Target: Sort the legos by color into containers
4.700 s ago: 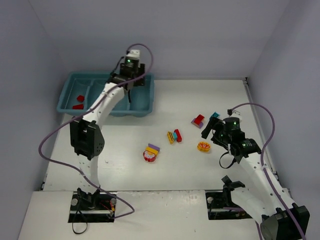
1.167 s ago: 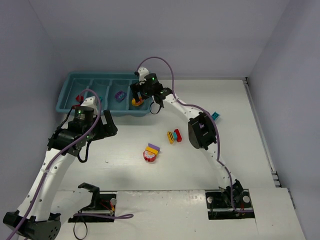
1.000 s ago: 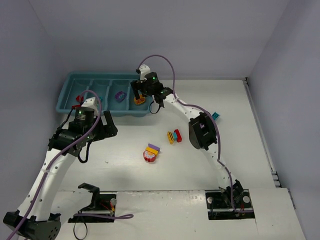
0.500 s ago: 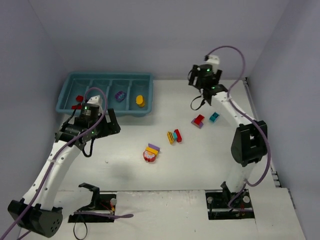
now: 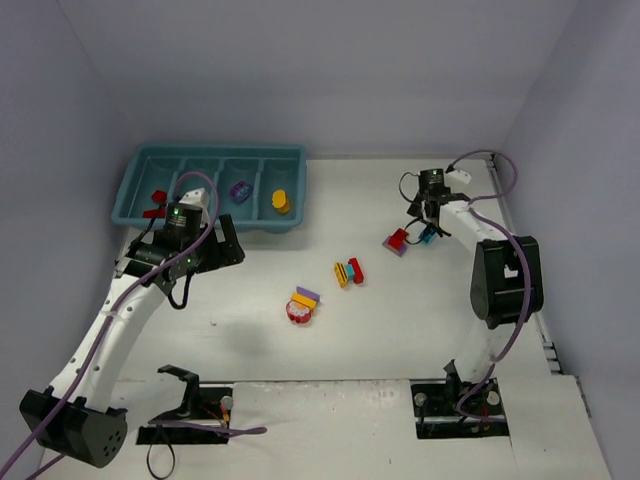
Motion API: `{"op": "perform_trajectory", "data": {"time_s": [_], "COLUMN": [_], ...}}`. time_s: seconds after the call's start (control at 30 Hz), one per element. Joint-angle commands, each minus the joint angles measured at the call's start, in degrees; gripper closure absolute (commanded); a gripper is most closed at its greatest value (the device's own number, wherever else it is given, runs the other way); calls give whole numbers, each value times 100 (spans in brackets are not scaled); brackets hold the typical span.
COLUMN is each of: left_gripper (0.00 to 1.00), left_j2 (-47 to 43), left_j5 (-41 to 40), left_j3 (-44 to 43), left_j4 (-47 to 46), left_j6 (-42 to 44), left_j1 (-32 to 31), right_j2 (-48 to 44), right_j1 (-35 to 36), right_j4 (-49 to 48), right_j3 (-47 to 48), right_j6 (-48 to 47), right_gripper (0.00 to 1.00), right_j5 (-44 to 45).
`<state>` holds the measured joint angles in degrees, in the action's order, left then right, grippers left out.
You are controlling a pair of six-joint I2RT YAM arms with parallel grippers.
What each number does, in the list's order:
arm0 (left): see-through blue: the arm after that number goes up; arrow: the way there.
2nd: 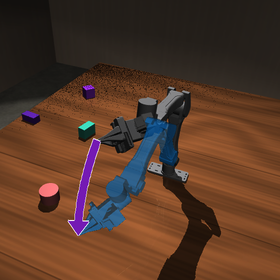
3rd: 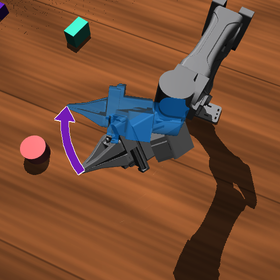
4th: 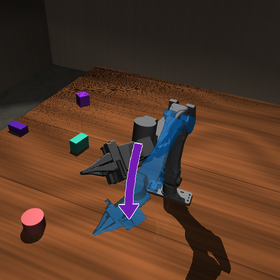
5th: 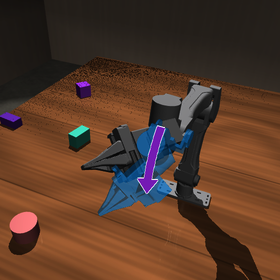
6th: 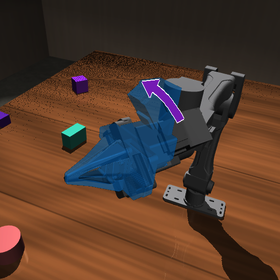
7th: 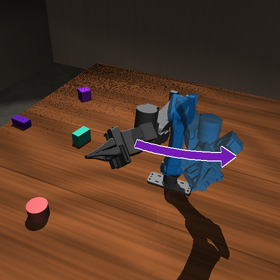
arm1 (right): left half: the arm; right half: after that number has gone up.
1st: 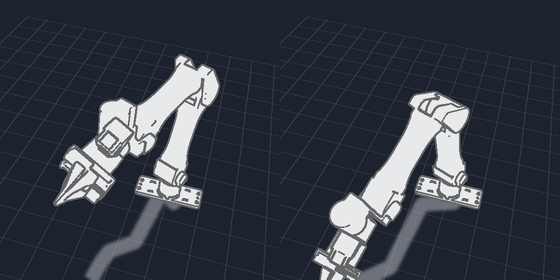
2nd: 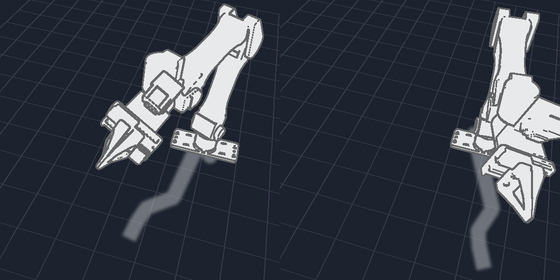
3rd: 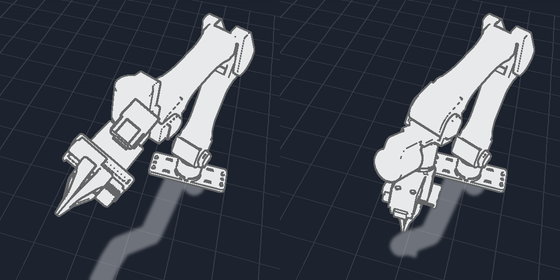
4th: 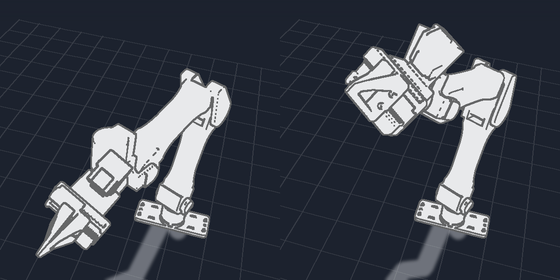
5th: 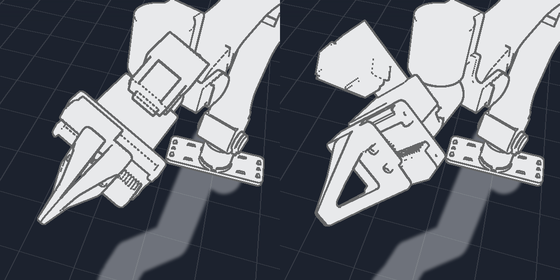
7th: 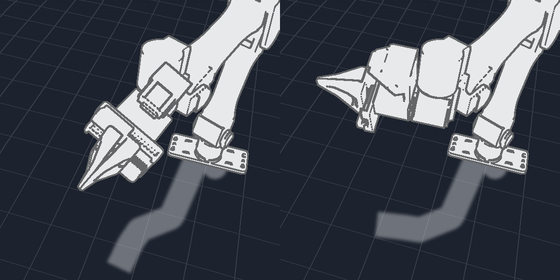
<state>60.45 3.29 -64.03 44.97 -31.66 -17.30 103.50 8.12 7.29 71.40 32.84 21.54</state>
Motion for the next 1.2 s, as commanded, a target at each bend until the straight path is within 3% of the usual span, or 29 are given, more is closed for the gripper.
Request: {"op": "perform_trajectory", "data": {"time_s": [0.0,0.23,0.33,0.37,0.43,0.5,0.77,0.8,0.93,1.17], "left_gripper": [18,18,18,18,18,18,18,18,18,18], "left_j2": [-24,-50,-42,-33,-42,-42,81,108,274,749], "left_j5": [23,31,31,40,66,136,847,936,1358,2404], "left_j3": [-171,-171,-198,-198,-215,-215,-452,-513,-900,-1691], "left_j4": [-173,-129,-129,-138,-146,-207,-700,-752,-1016,-1245], "left_j6": [81,99,99,90,99,90,107,90,-7,-410], "left_j1": [-37,-37,-28,-37,-37,-37,-37,-28,-37,-142], "right_j2": [143,495,504,495,399,207,-971,-1129,-2033,-2554], "right_j1": [-188,-258,-249,-241,-223,-162,918,1033,1454,2623], "right_j4": [-43,-35,-35,-35,-52,-70,-719,-1051,-1949,-2521], "right_j3": [59,-3,-29,-29,-29,-29,-151,-222,-758,-1084], "right_j6": [407,399,381,329,258,83,-1752,-2016,-2552,-3819], "right_gripper": [28,37,51,63,77,100,100,100,100,100], "right_j5": [-62,-308,-484,-510,-493,-467,-1168,-1396,-3826,-5009]}}
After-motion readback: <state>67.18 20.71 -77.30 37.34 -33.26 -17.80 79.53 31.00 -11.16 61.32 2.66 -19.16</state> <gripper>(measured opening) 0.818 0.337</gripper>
